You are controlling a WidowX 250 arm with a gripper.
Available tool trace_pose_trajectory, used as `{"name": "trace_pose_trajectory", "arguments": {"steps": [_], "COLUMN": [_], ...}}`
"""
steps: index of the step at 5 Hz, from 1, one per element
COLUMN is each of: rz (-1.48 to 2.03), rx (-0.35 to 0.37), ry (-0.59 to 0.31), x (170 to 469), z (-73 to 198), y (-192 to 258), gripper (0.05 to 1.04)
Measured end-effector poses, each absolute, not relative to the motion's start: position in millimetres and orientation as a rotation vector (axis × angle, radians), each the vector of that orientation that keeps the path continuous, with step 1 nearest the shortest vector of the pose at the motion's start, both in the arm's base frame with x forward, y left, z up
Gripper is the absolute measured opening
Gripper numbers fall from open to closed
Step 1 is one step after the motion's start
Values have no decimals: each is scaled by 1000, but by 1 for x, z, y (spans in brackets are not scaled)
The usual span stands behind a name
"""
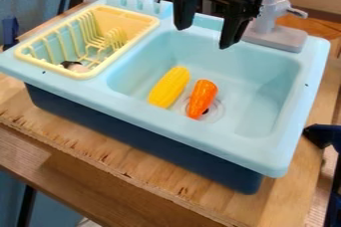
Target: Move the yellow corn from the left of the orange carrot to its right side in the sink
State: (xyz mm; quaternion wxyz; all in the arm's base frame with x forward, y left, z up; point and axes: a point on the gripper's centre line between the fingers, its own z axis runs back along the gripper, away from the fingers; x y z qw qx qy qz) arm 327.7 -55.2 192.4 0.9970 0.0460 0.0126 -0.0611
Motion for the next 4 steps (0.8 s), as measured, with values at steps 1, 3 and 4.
{"name": "trace_pose_trajectory", "arguments": {"steps": [1,3,4], "rz": [-123,-19,-10], "rx": [92,58,50], "ry": [58,38,34], "x": [328,324,319], "z": [180,158,153], "y": [-56,-23,-18], "gripper": [1001,1001,1001]}}
